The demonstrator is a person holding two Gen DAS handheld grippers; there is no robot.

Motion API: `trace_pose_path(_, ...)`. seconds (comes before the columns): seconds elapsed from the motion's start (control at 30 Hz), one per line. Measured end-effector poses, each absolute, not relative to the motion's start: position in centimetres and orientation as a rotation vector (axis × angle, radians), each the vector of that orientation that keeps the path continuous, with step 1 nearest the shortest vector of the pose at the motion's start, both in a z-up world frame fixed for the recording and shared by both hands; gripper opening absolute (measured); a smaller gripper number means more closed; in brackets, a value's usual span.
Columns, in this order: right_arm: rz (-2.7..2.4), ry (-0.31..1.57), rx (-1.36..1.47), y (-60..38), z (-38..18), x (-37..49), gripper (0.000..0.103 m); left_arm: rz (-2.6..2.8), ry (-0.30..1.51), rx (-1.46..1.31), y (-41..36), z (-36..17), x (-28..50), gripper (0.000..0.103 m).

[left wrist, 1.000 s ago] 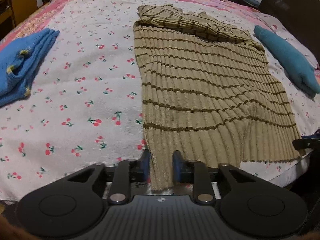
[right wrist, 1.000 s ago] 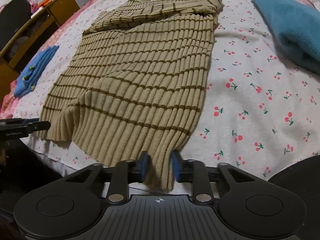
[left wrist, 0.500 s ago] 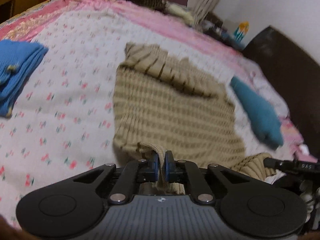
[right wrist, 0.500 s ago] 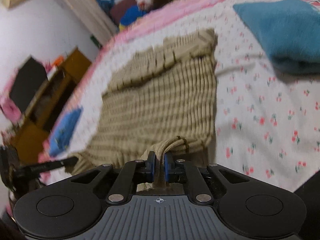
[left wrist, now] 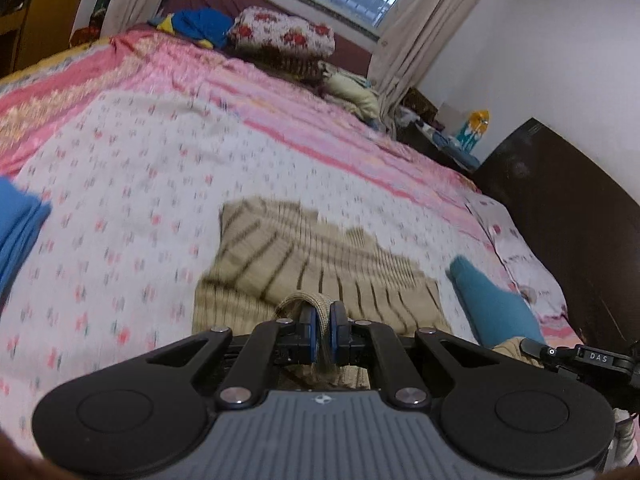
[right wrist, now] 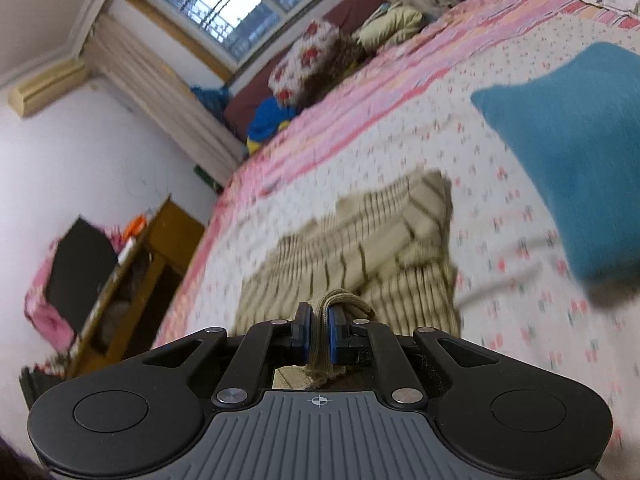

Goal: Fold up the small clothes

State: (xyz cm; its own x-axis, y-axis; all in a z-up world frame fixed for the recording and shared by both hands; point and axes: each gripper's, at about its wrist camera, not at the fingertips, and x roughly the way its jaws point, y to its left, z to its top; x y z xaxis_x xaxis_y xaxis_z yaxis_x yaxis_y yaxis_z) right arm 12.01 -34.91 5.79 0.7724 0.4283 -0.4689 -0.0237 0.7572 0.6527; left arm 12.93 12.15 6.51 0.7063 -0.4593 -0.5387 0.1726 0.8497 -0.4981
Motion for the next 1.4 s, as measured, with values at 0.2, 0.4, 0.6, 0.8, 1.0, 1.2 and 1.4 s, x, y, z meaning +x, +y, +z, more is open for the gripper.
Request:
trace_pose_path(0.2,0.239,0.614,0.736,-36.0,5.3,18.0,0.008,-0.346,0.689,-0.43,11.0,6.3,19.0,0.014)
trace_pose_path(0.4,0.177,0.581,0.781,-37.1,3.7,23.4,0.008,-0.289,0.68,-0.443,10.3,4.8,24.3,0.014)
trace_pose_path(0.6,0.112,0.59,0.71,-37.5,1.4,25.1,0.025,-0.181,0.723,-0.42,10.0,1.6,27.2,0.015)
trace_pose_path(0.8,0.107,0.56,0.584,-37.2,1.8,24.6,0.044,-0.157,0.704,-0.395,9.6,1.5,26.5,0.044)
trace_pose_path(1.0,0.104,0.65,0.458,-35.5,-0.1,25.7,0.044,-0.144,0.662,-0.249,8.6,2.9,25.1,0.053)
trace_pose_path(1.2,0.116,0.691,0.35,-33.7,-1.0,26.7,0.038,-0.161,0.685,-0.099,6.0,2.2,25.0,0.056)
trace_pose_path(1.4,0.119,0.702,0.287,-33.1,-0.9,27.1,0.007,-0.085,0.75,0.024,4.4,0.0,26.2,0.054)
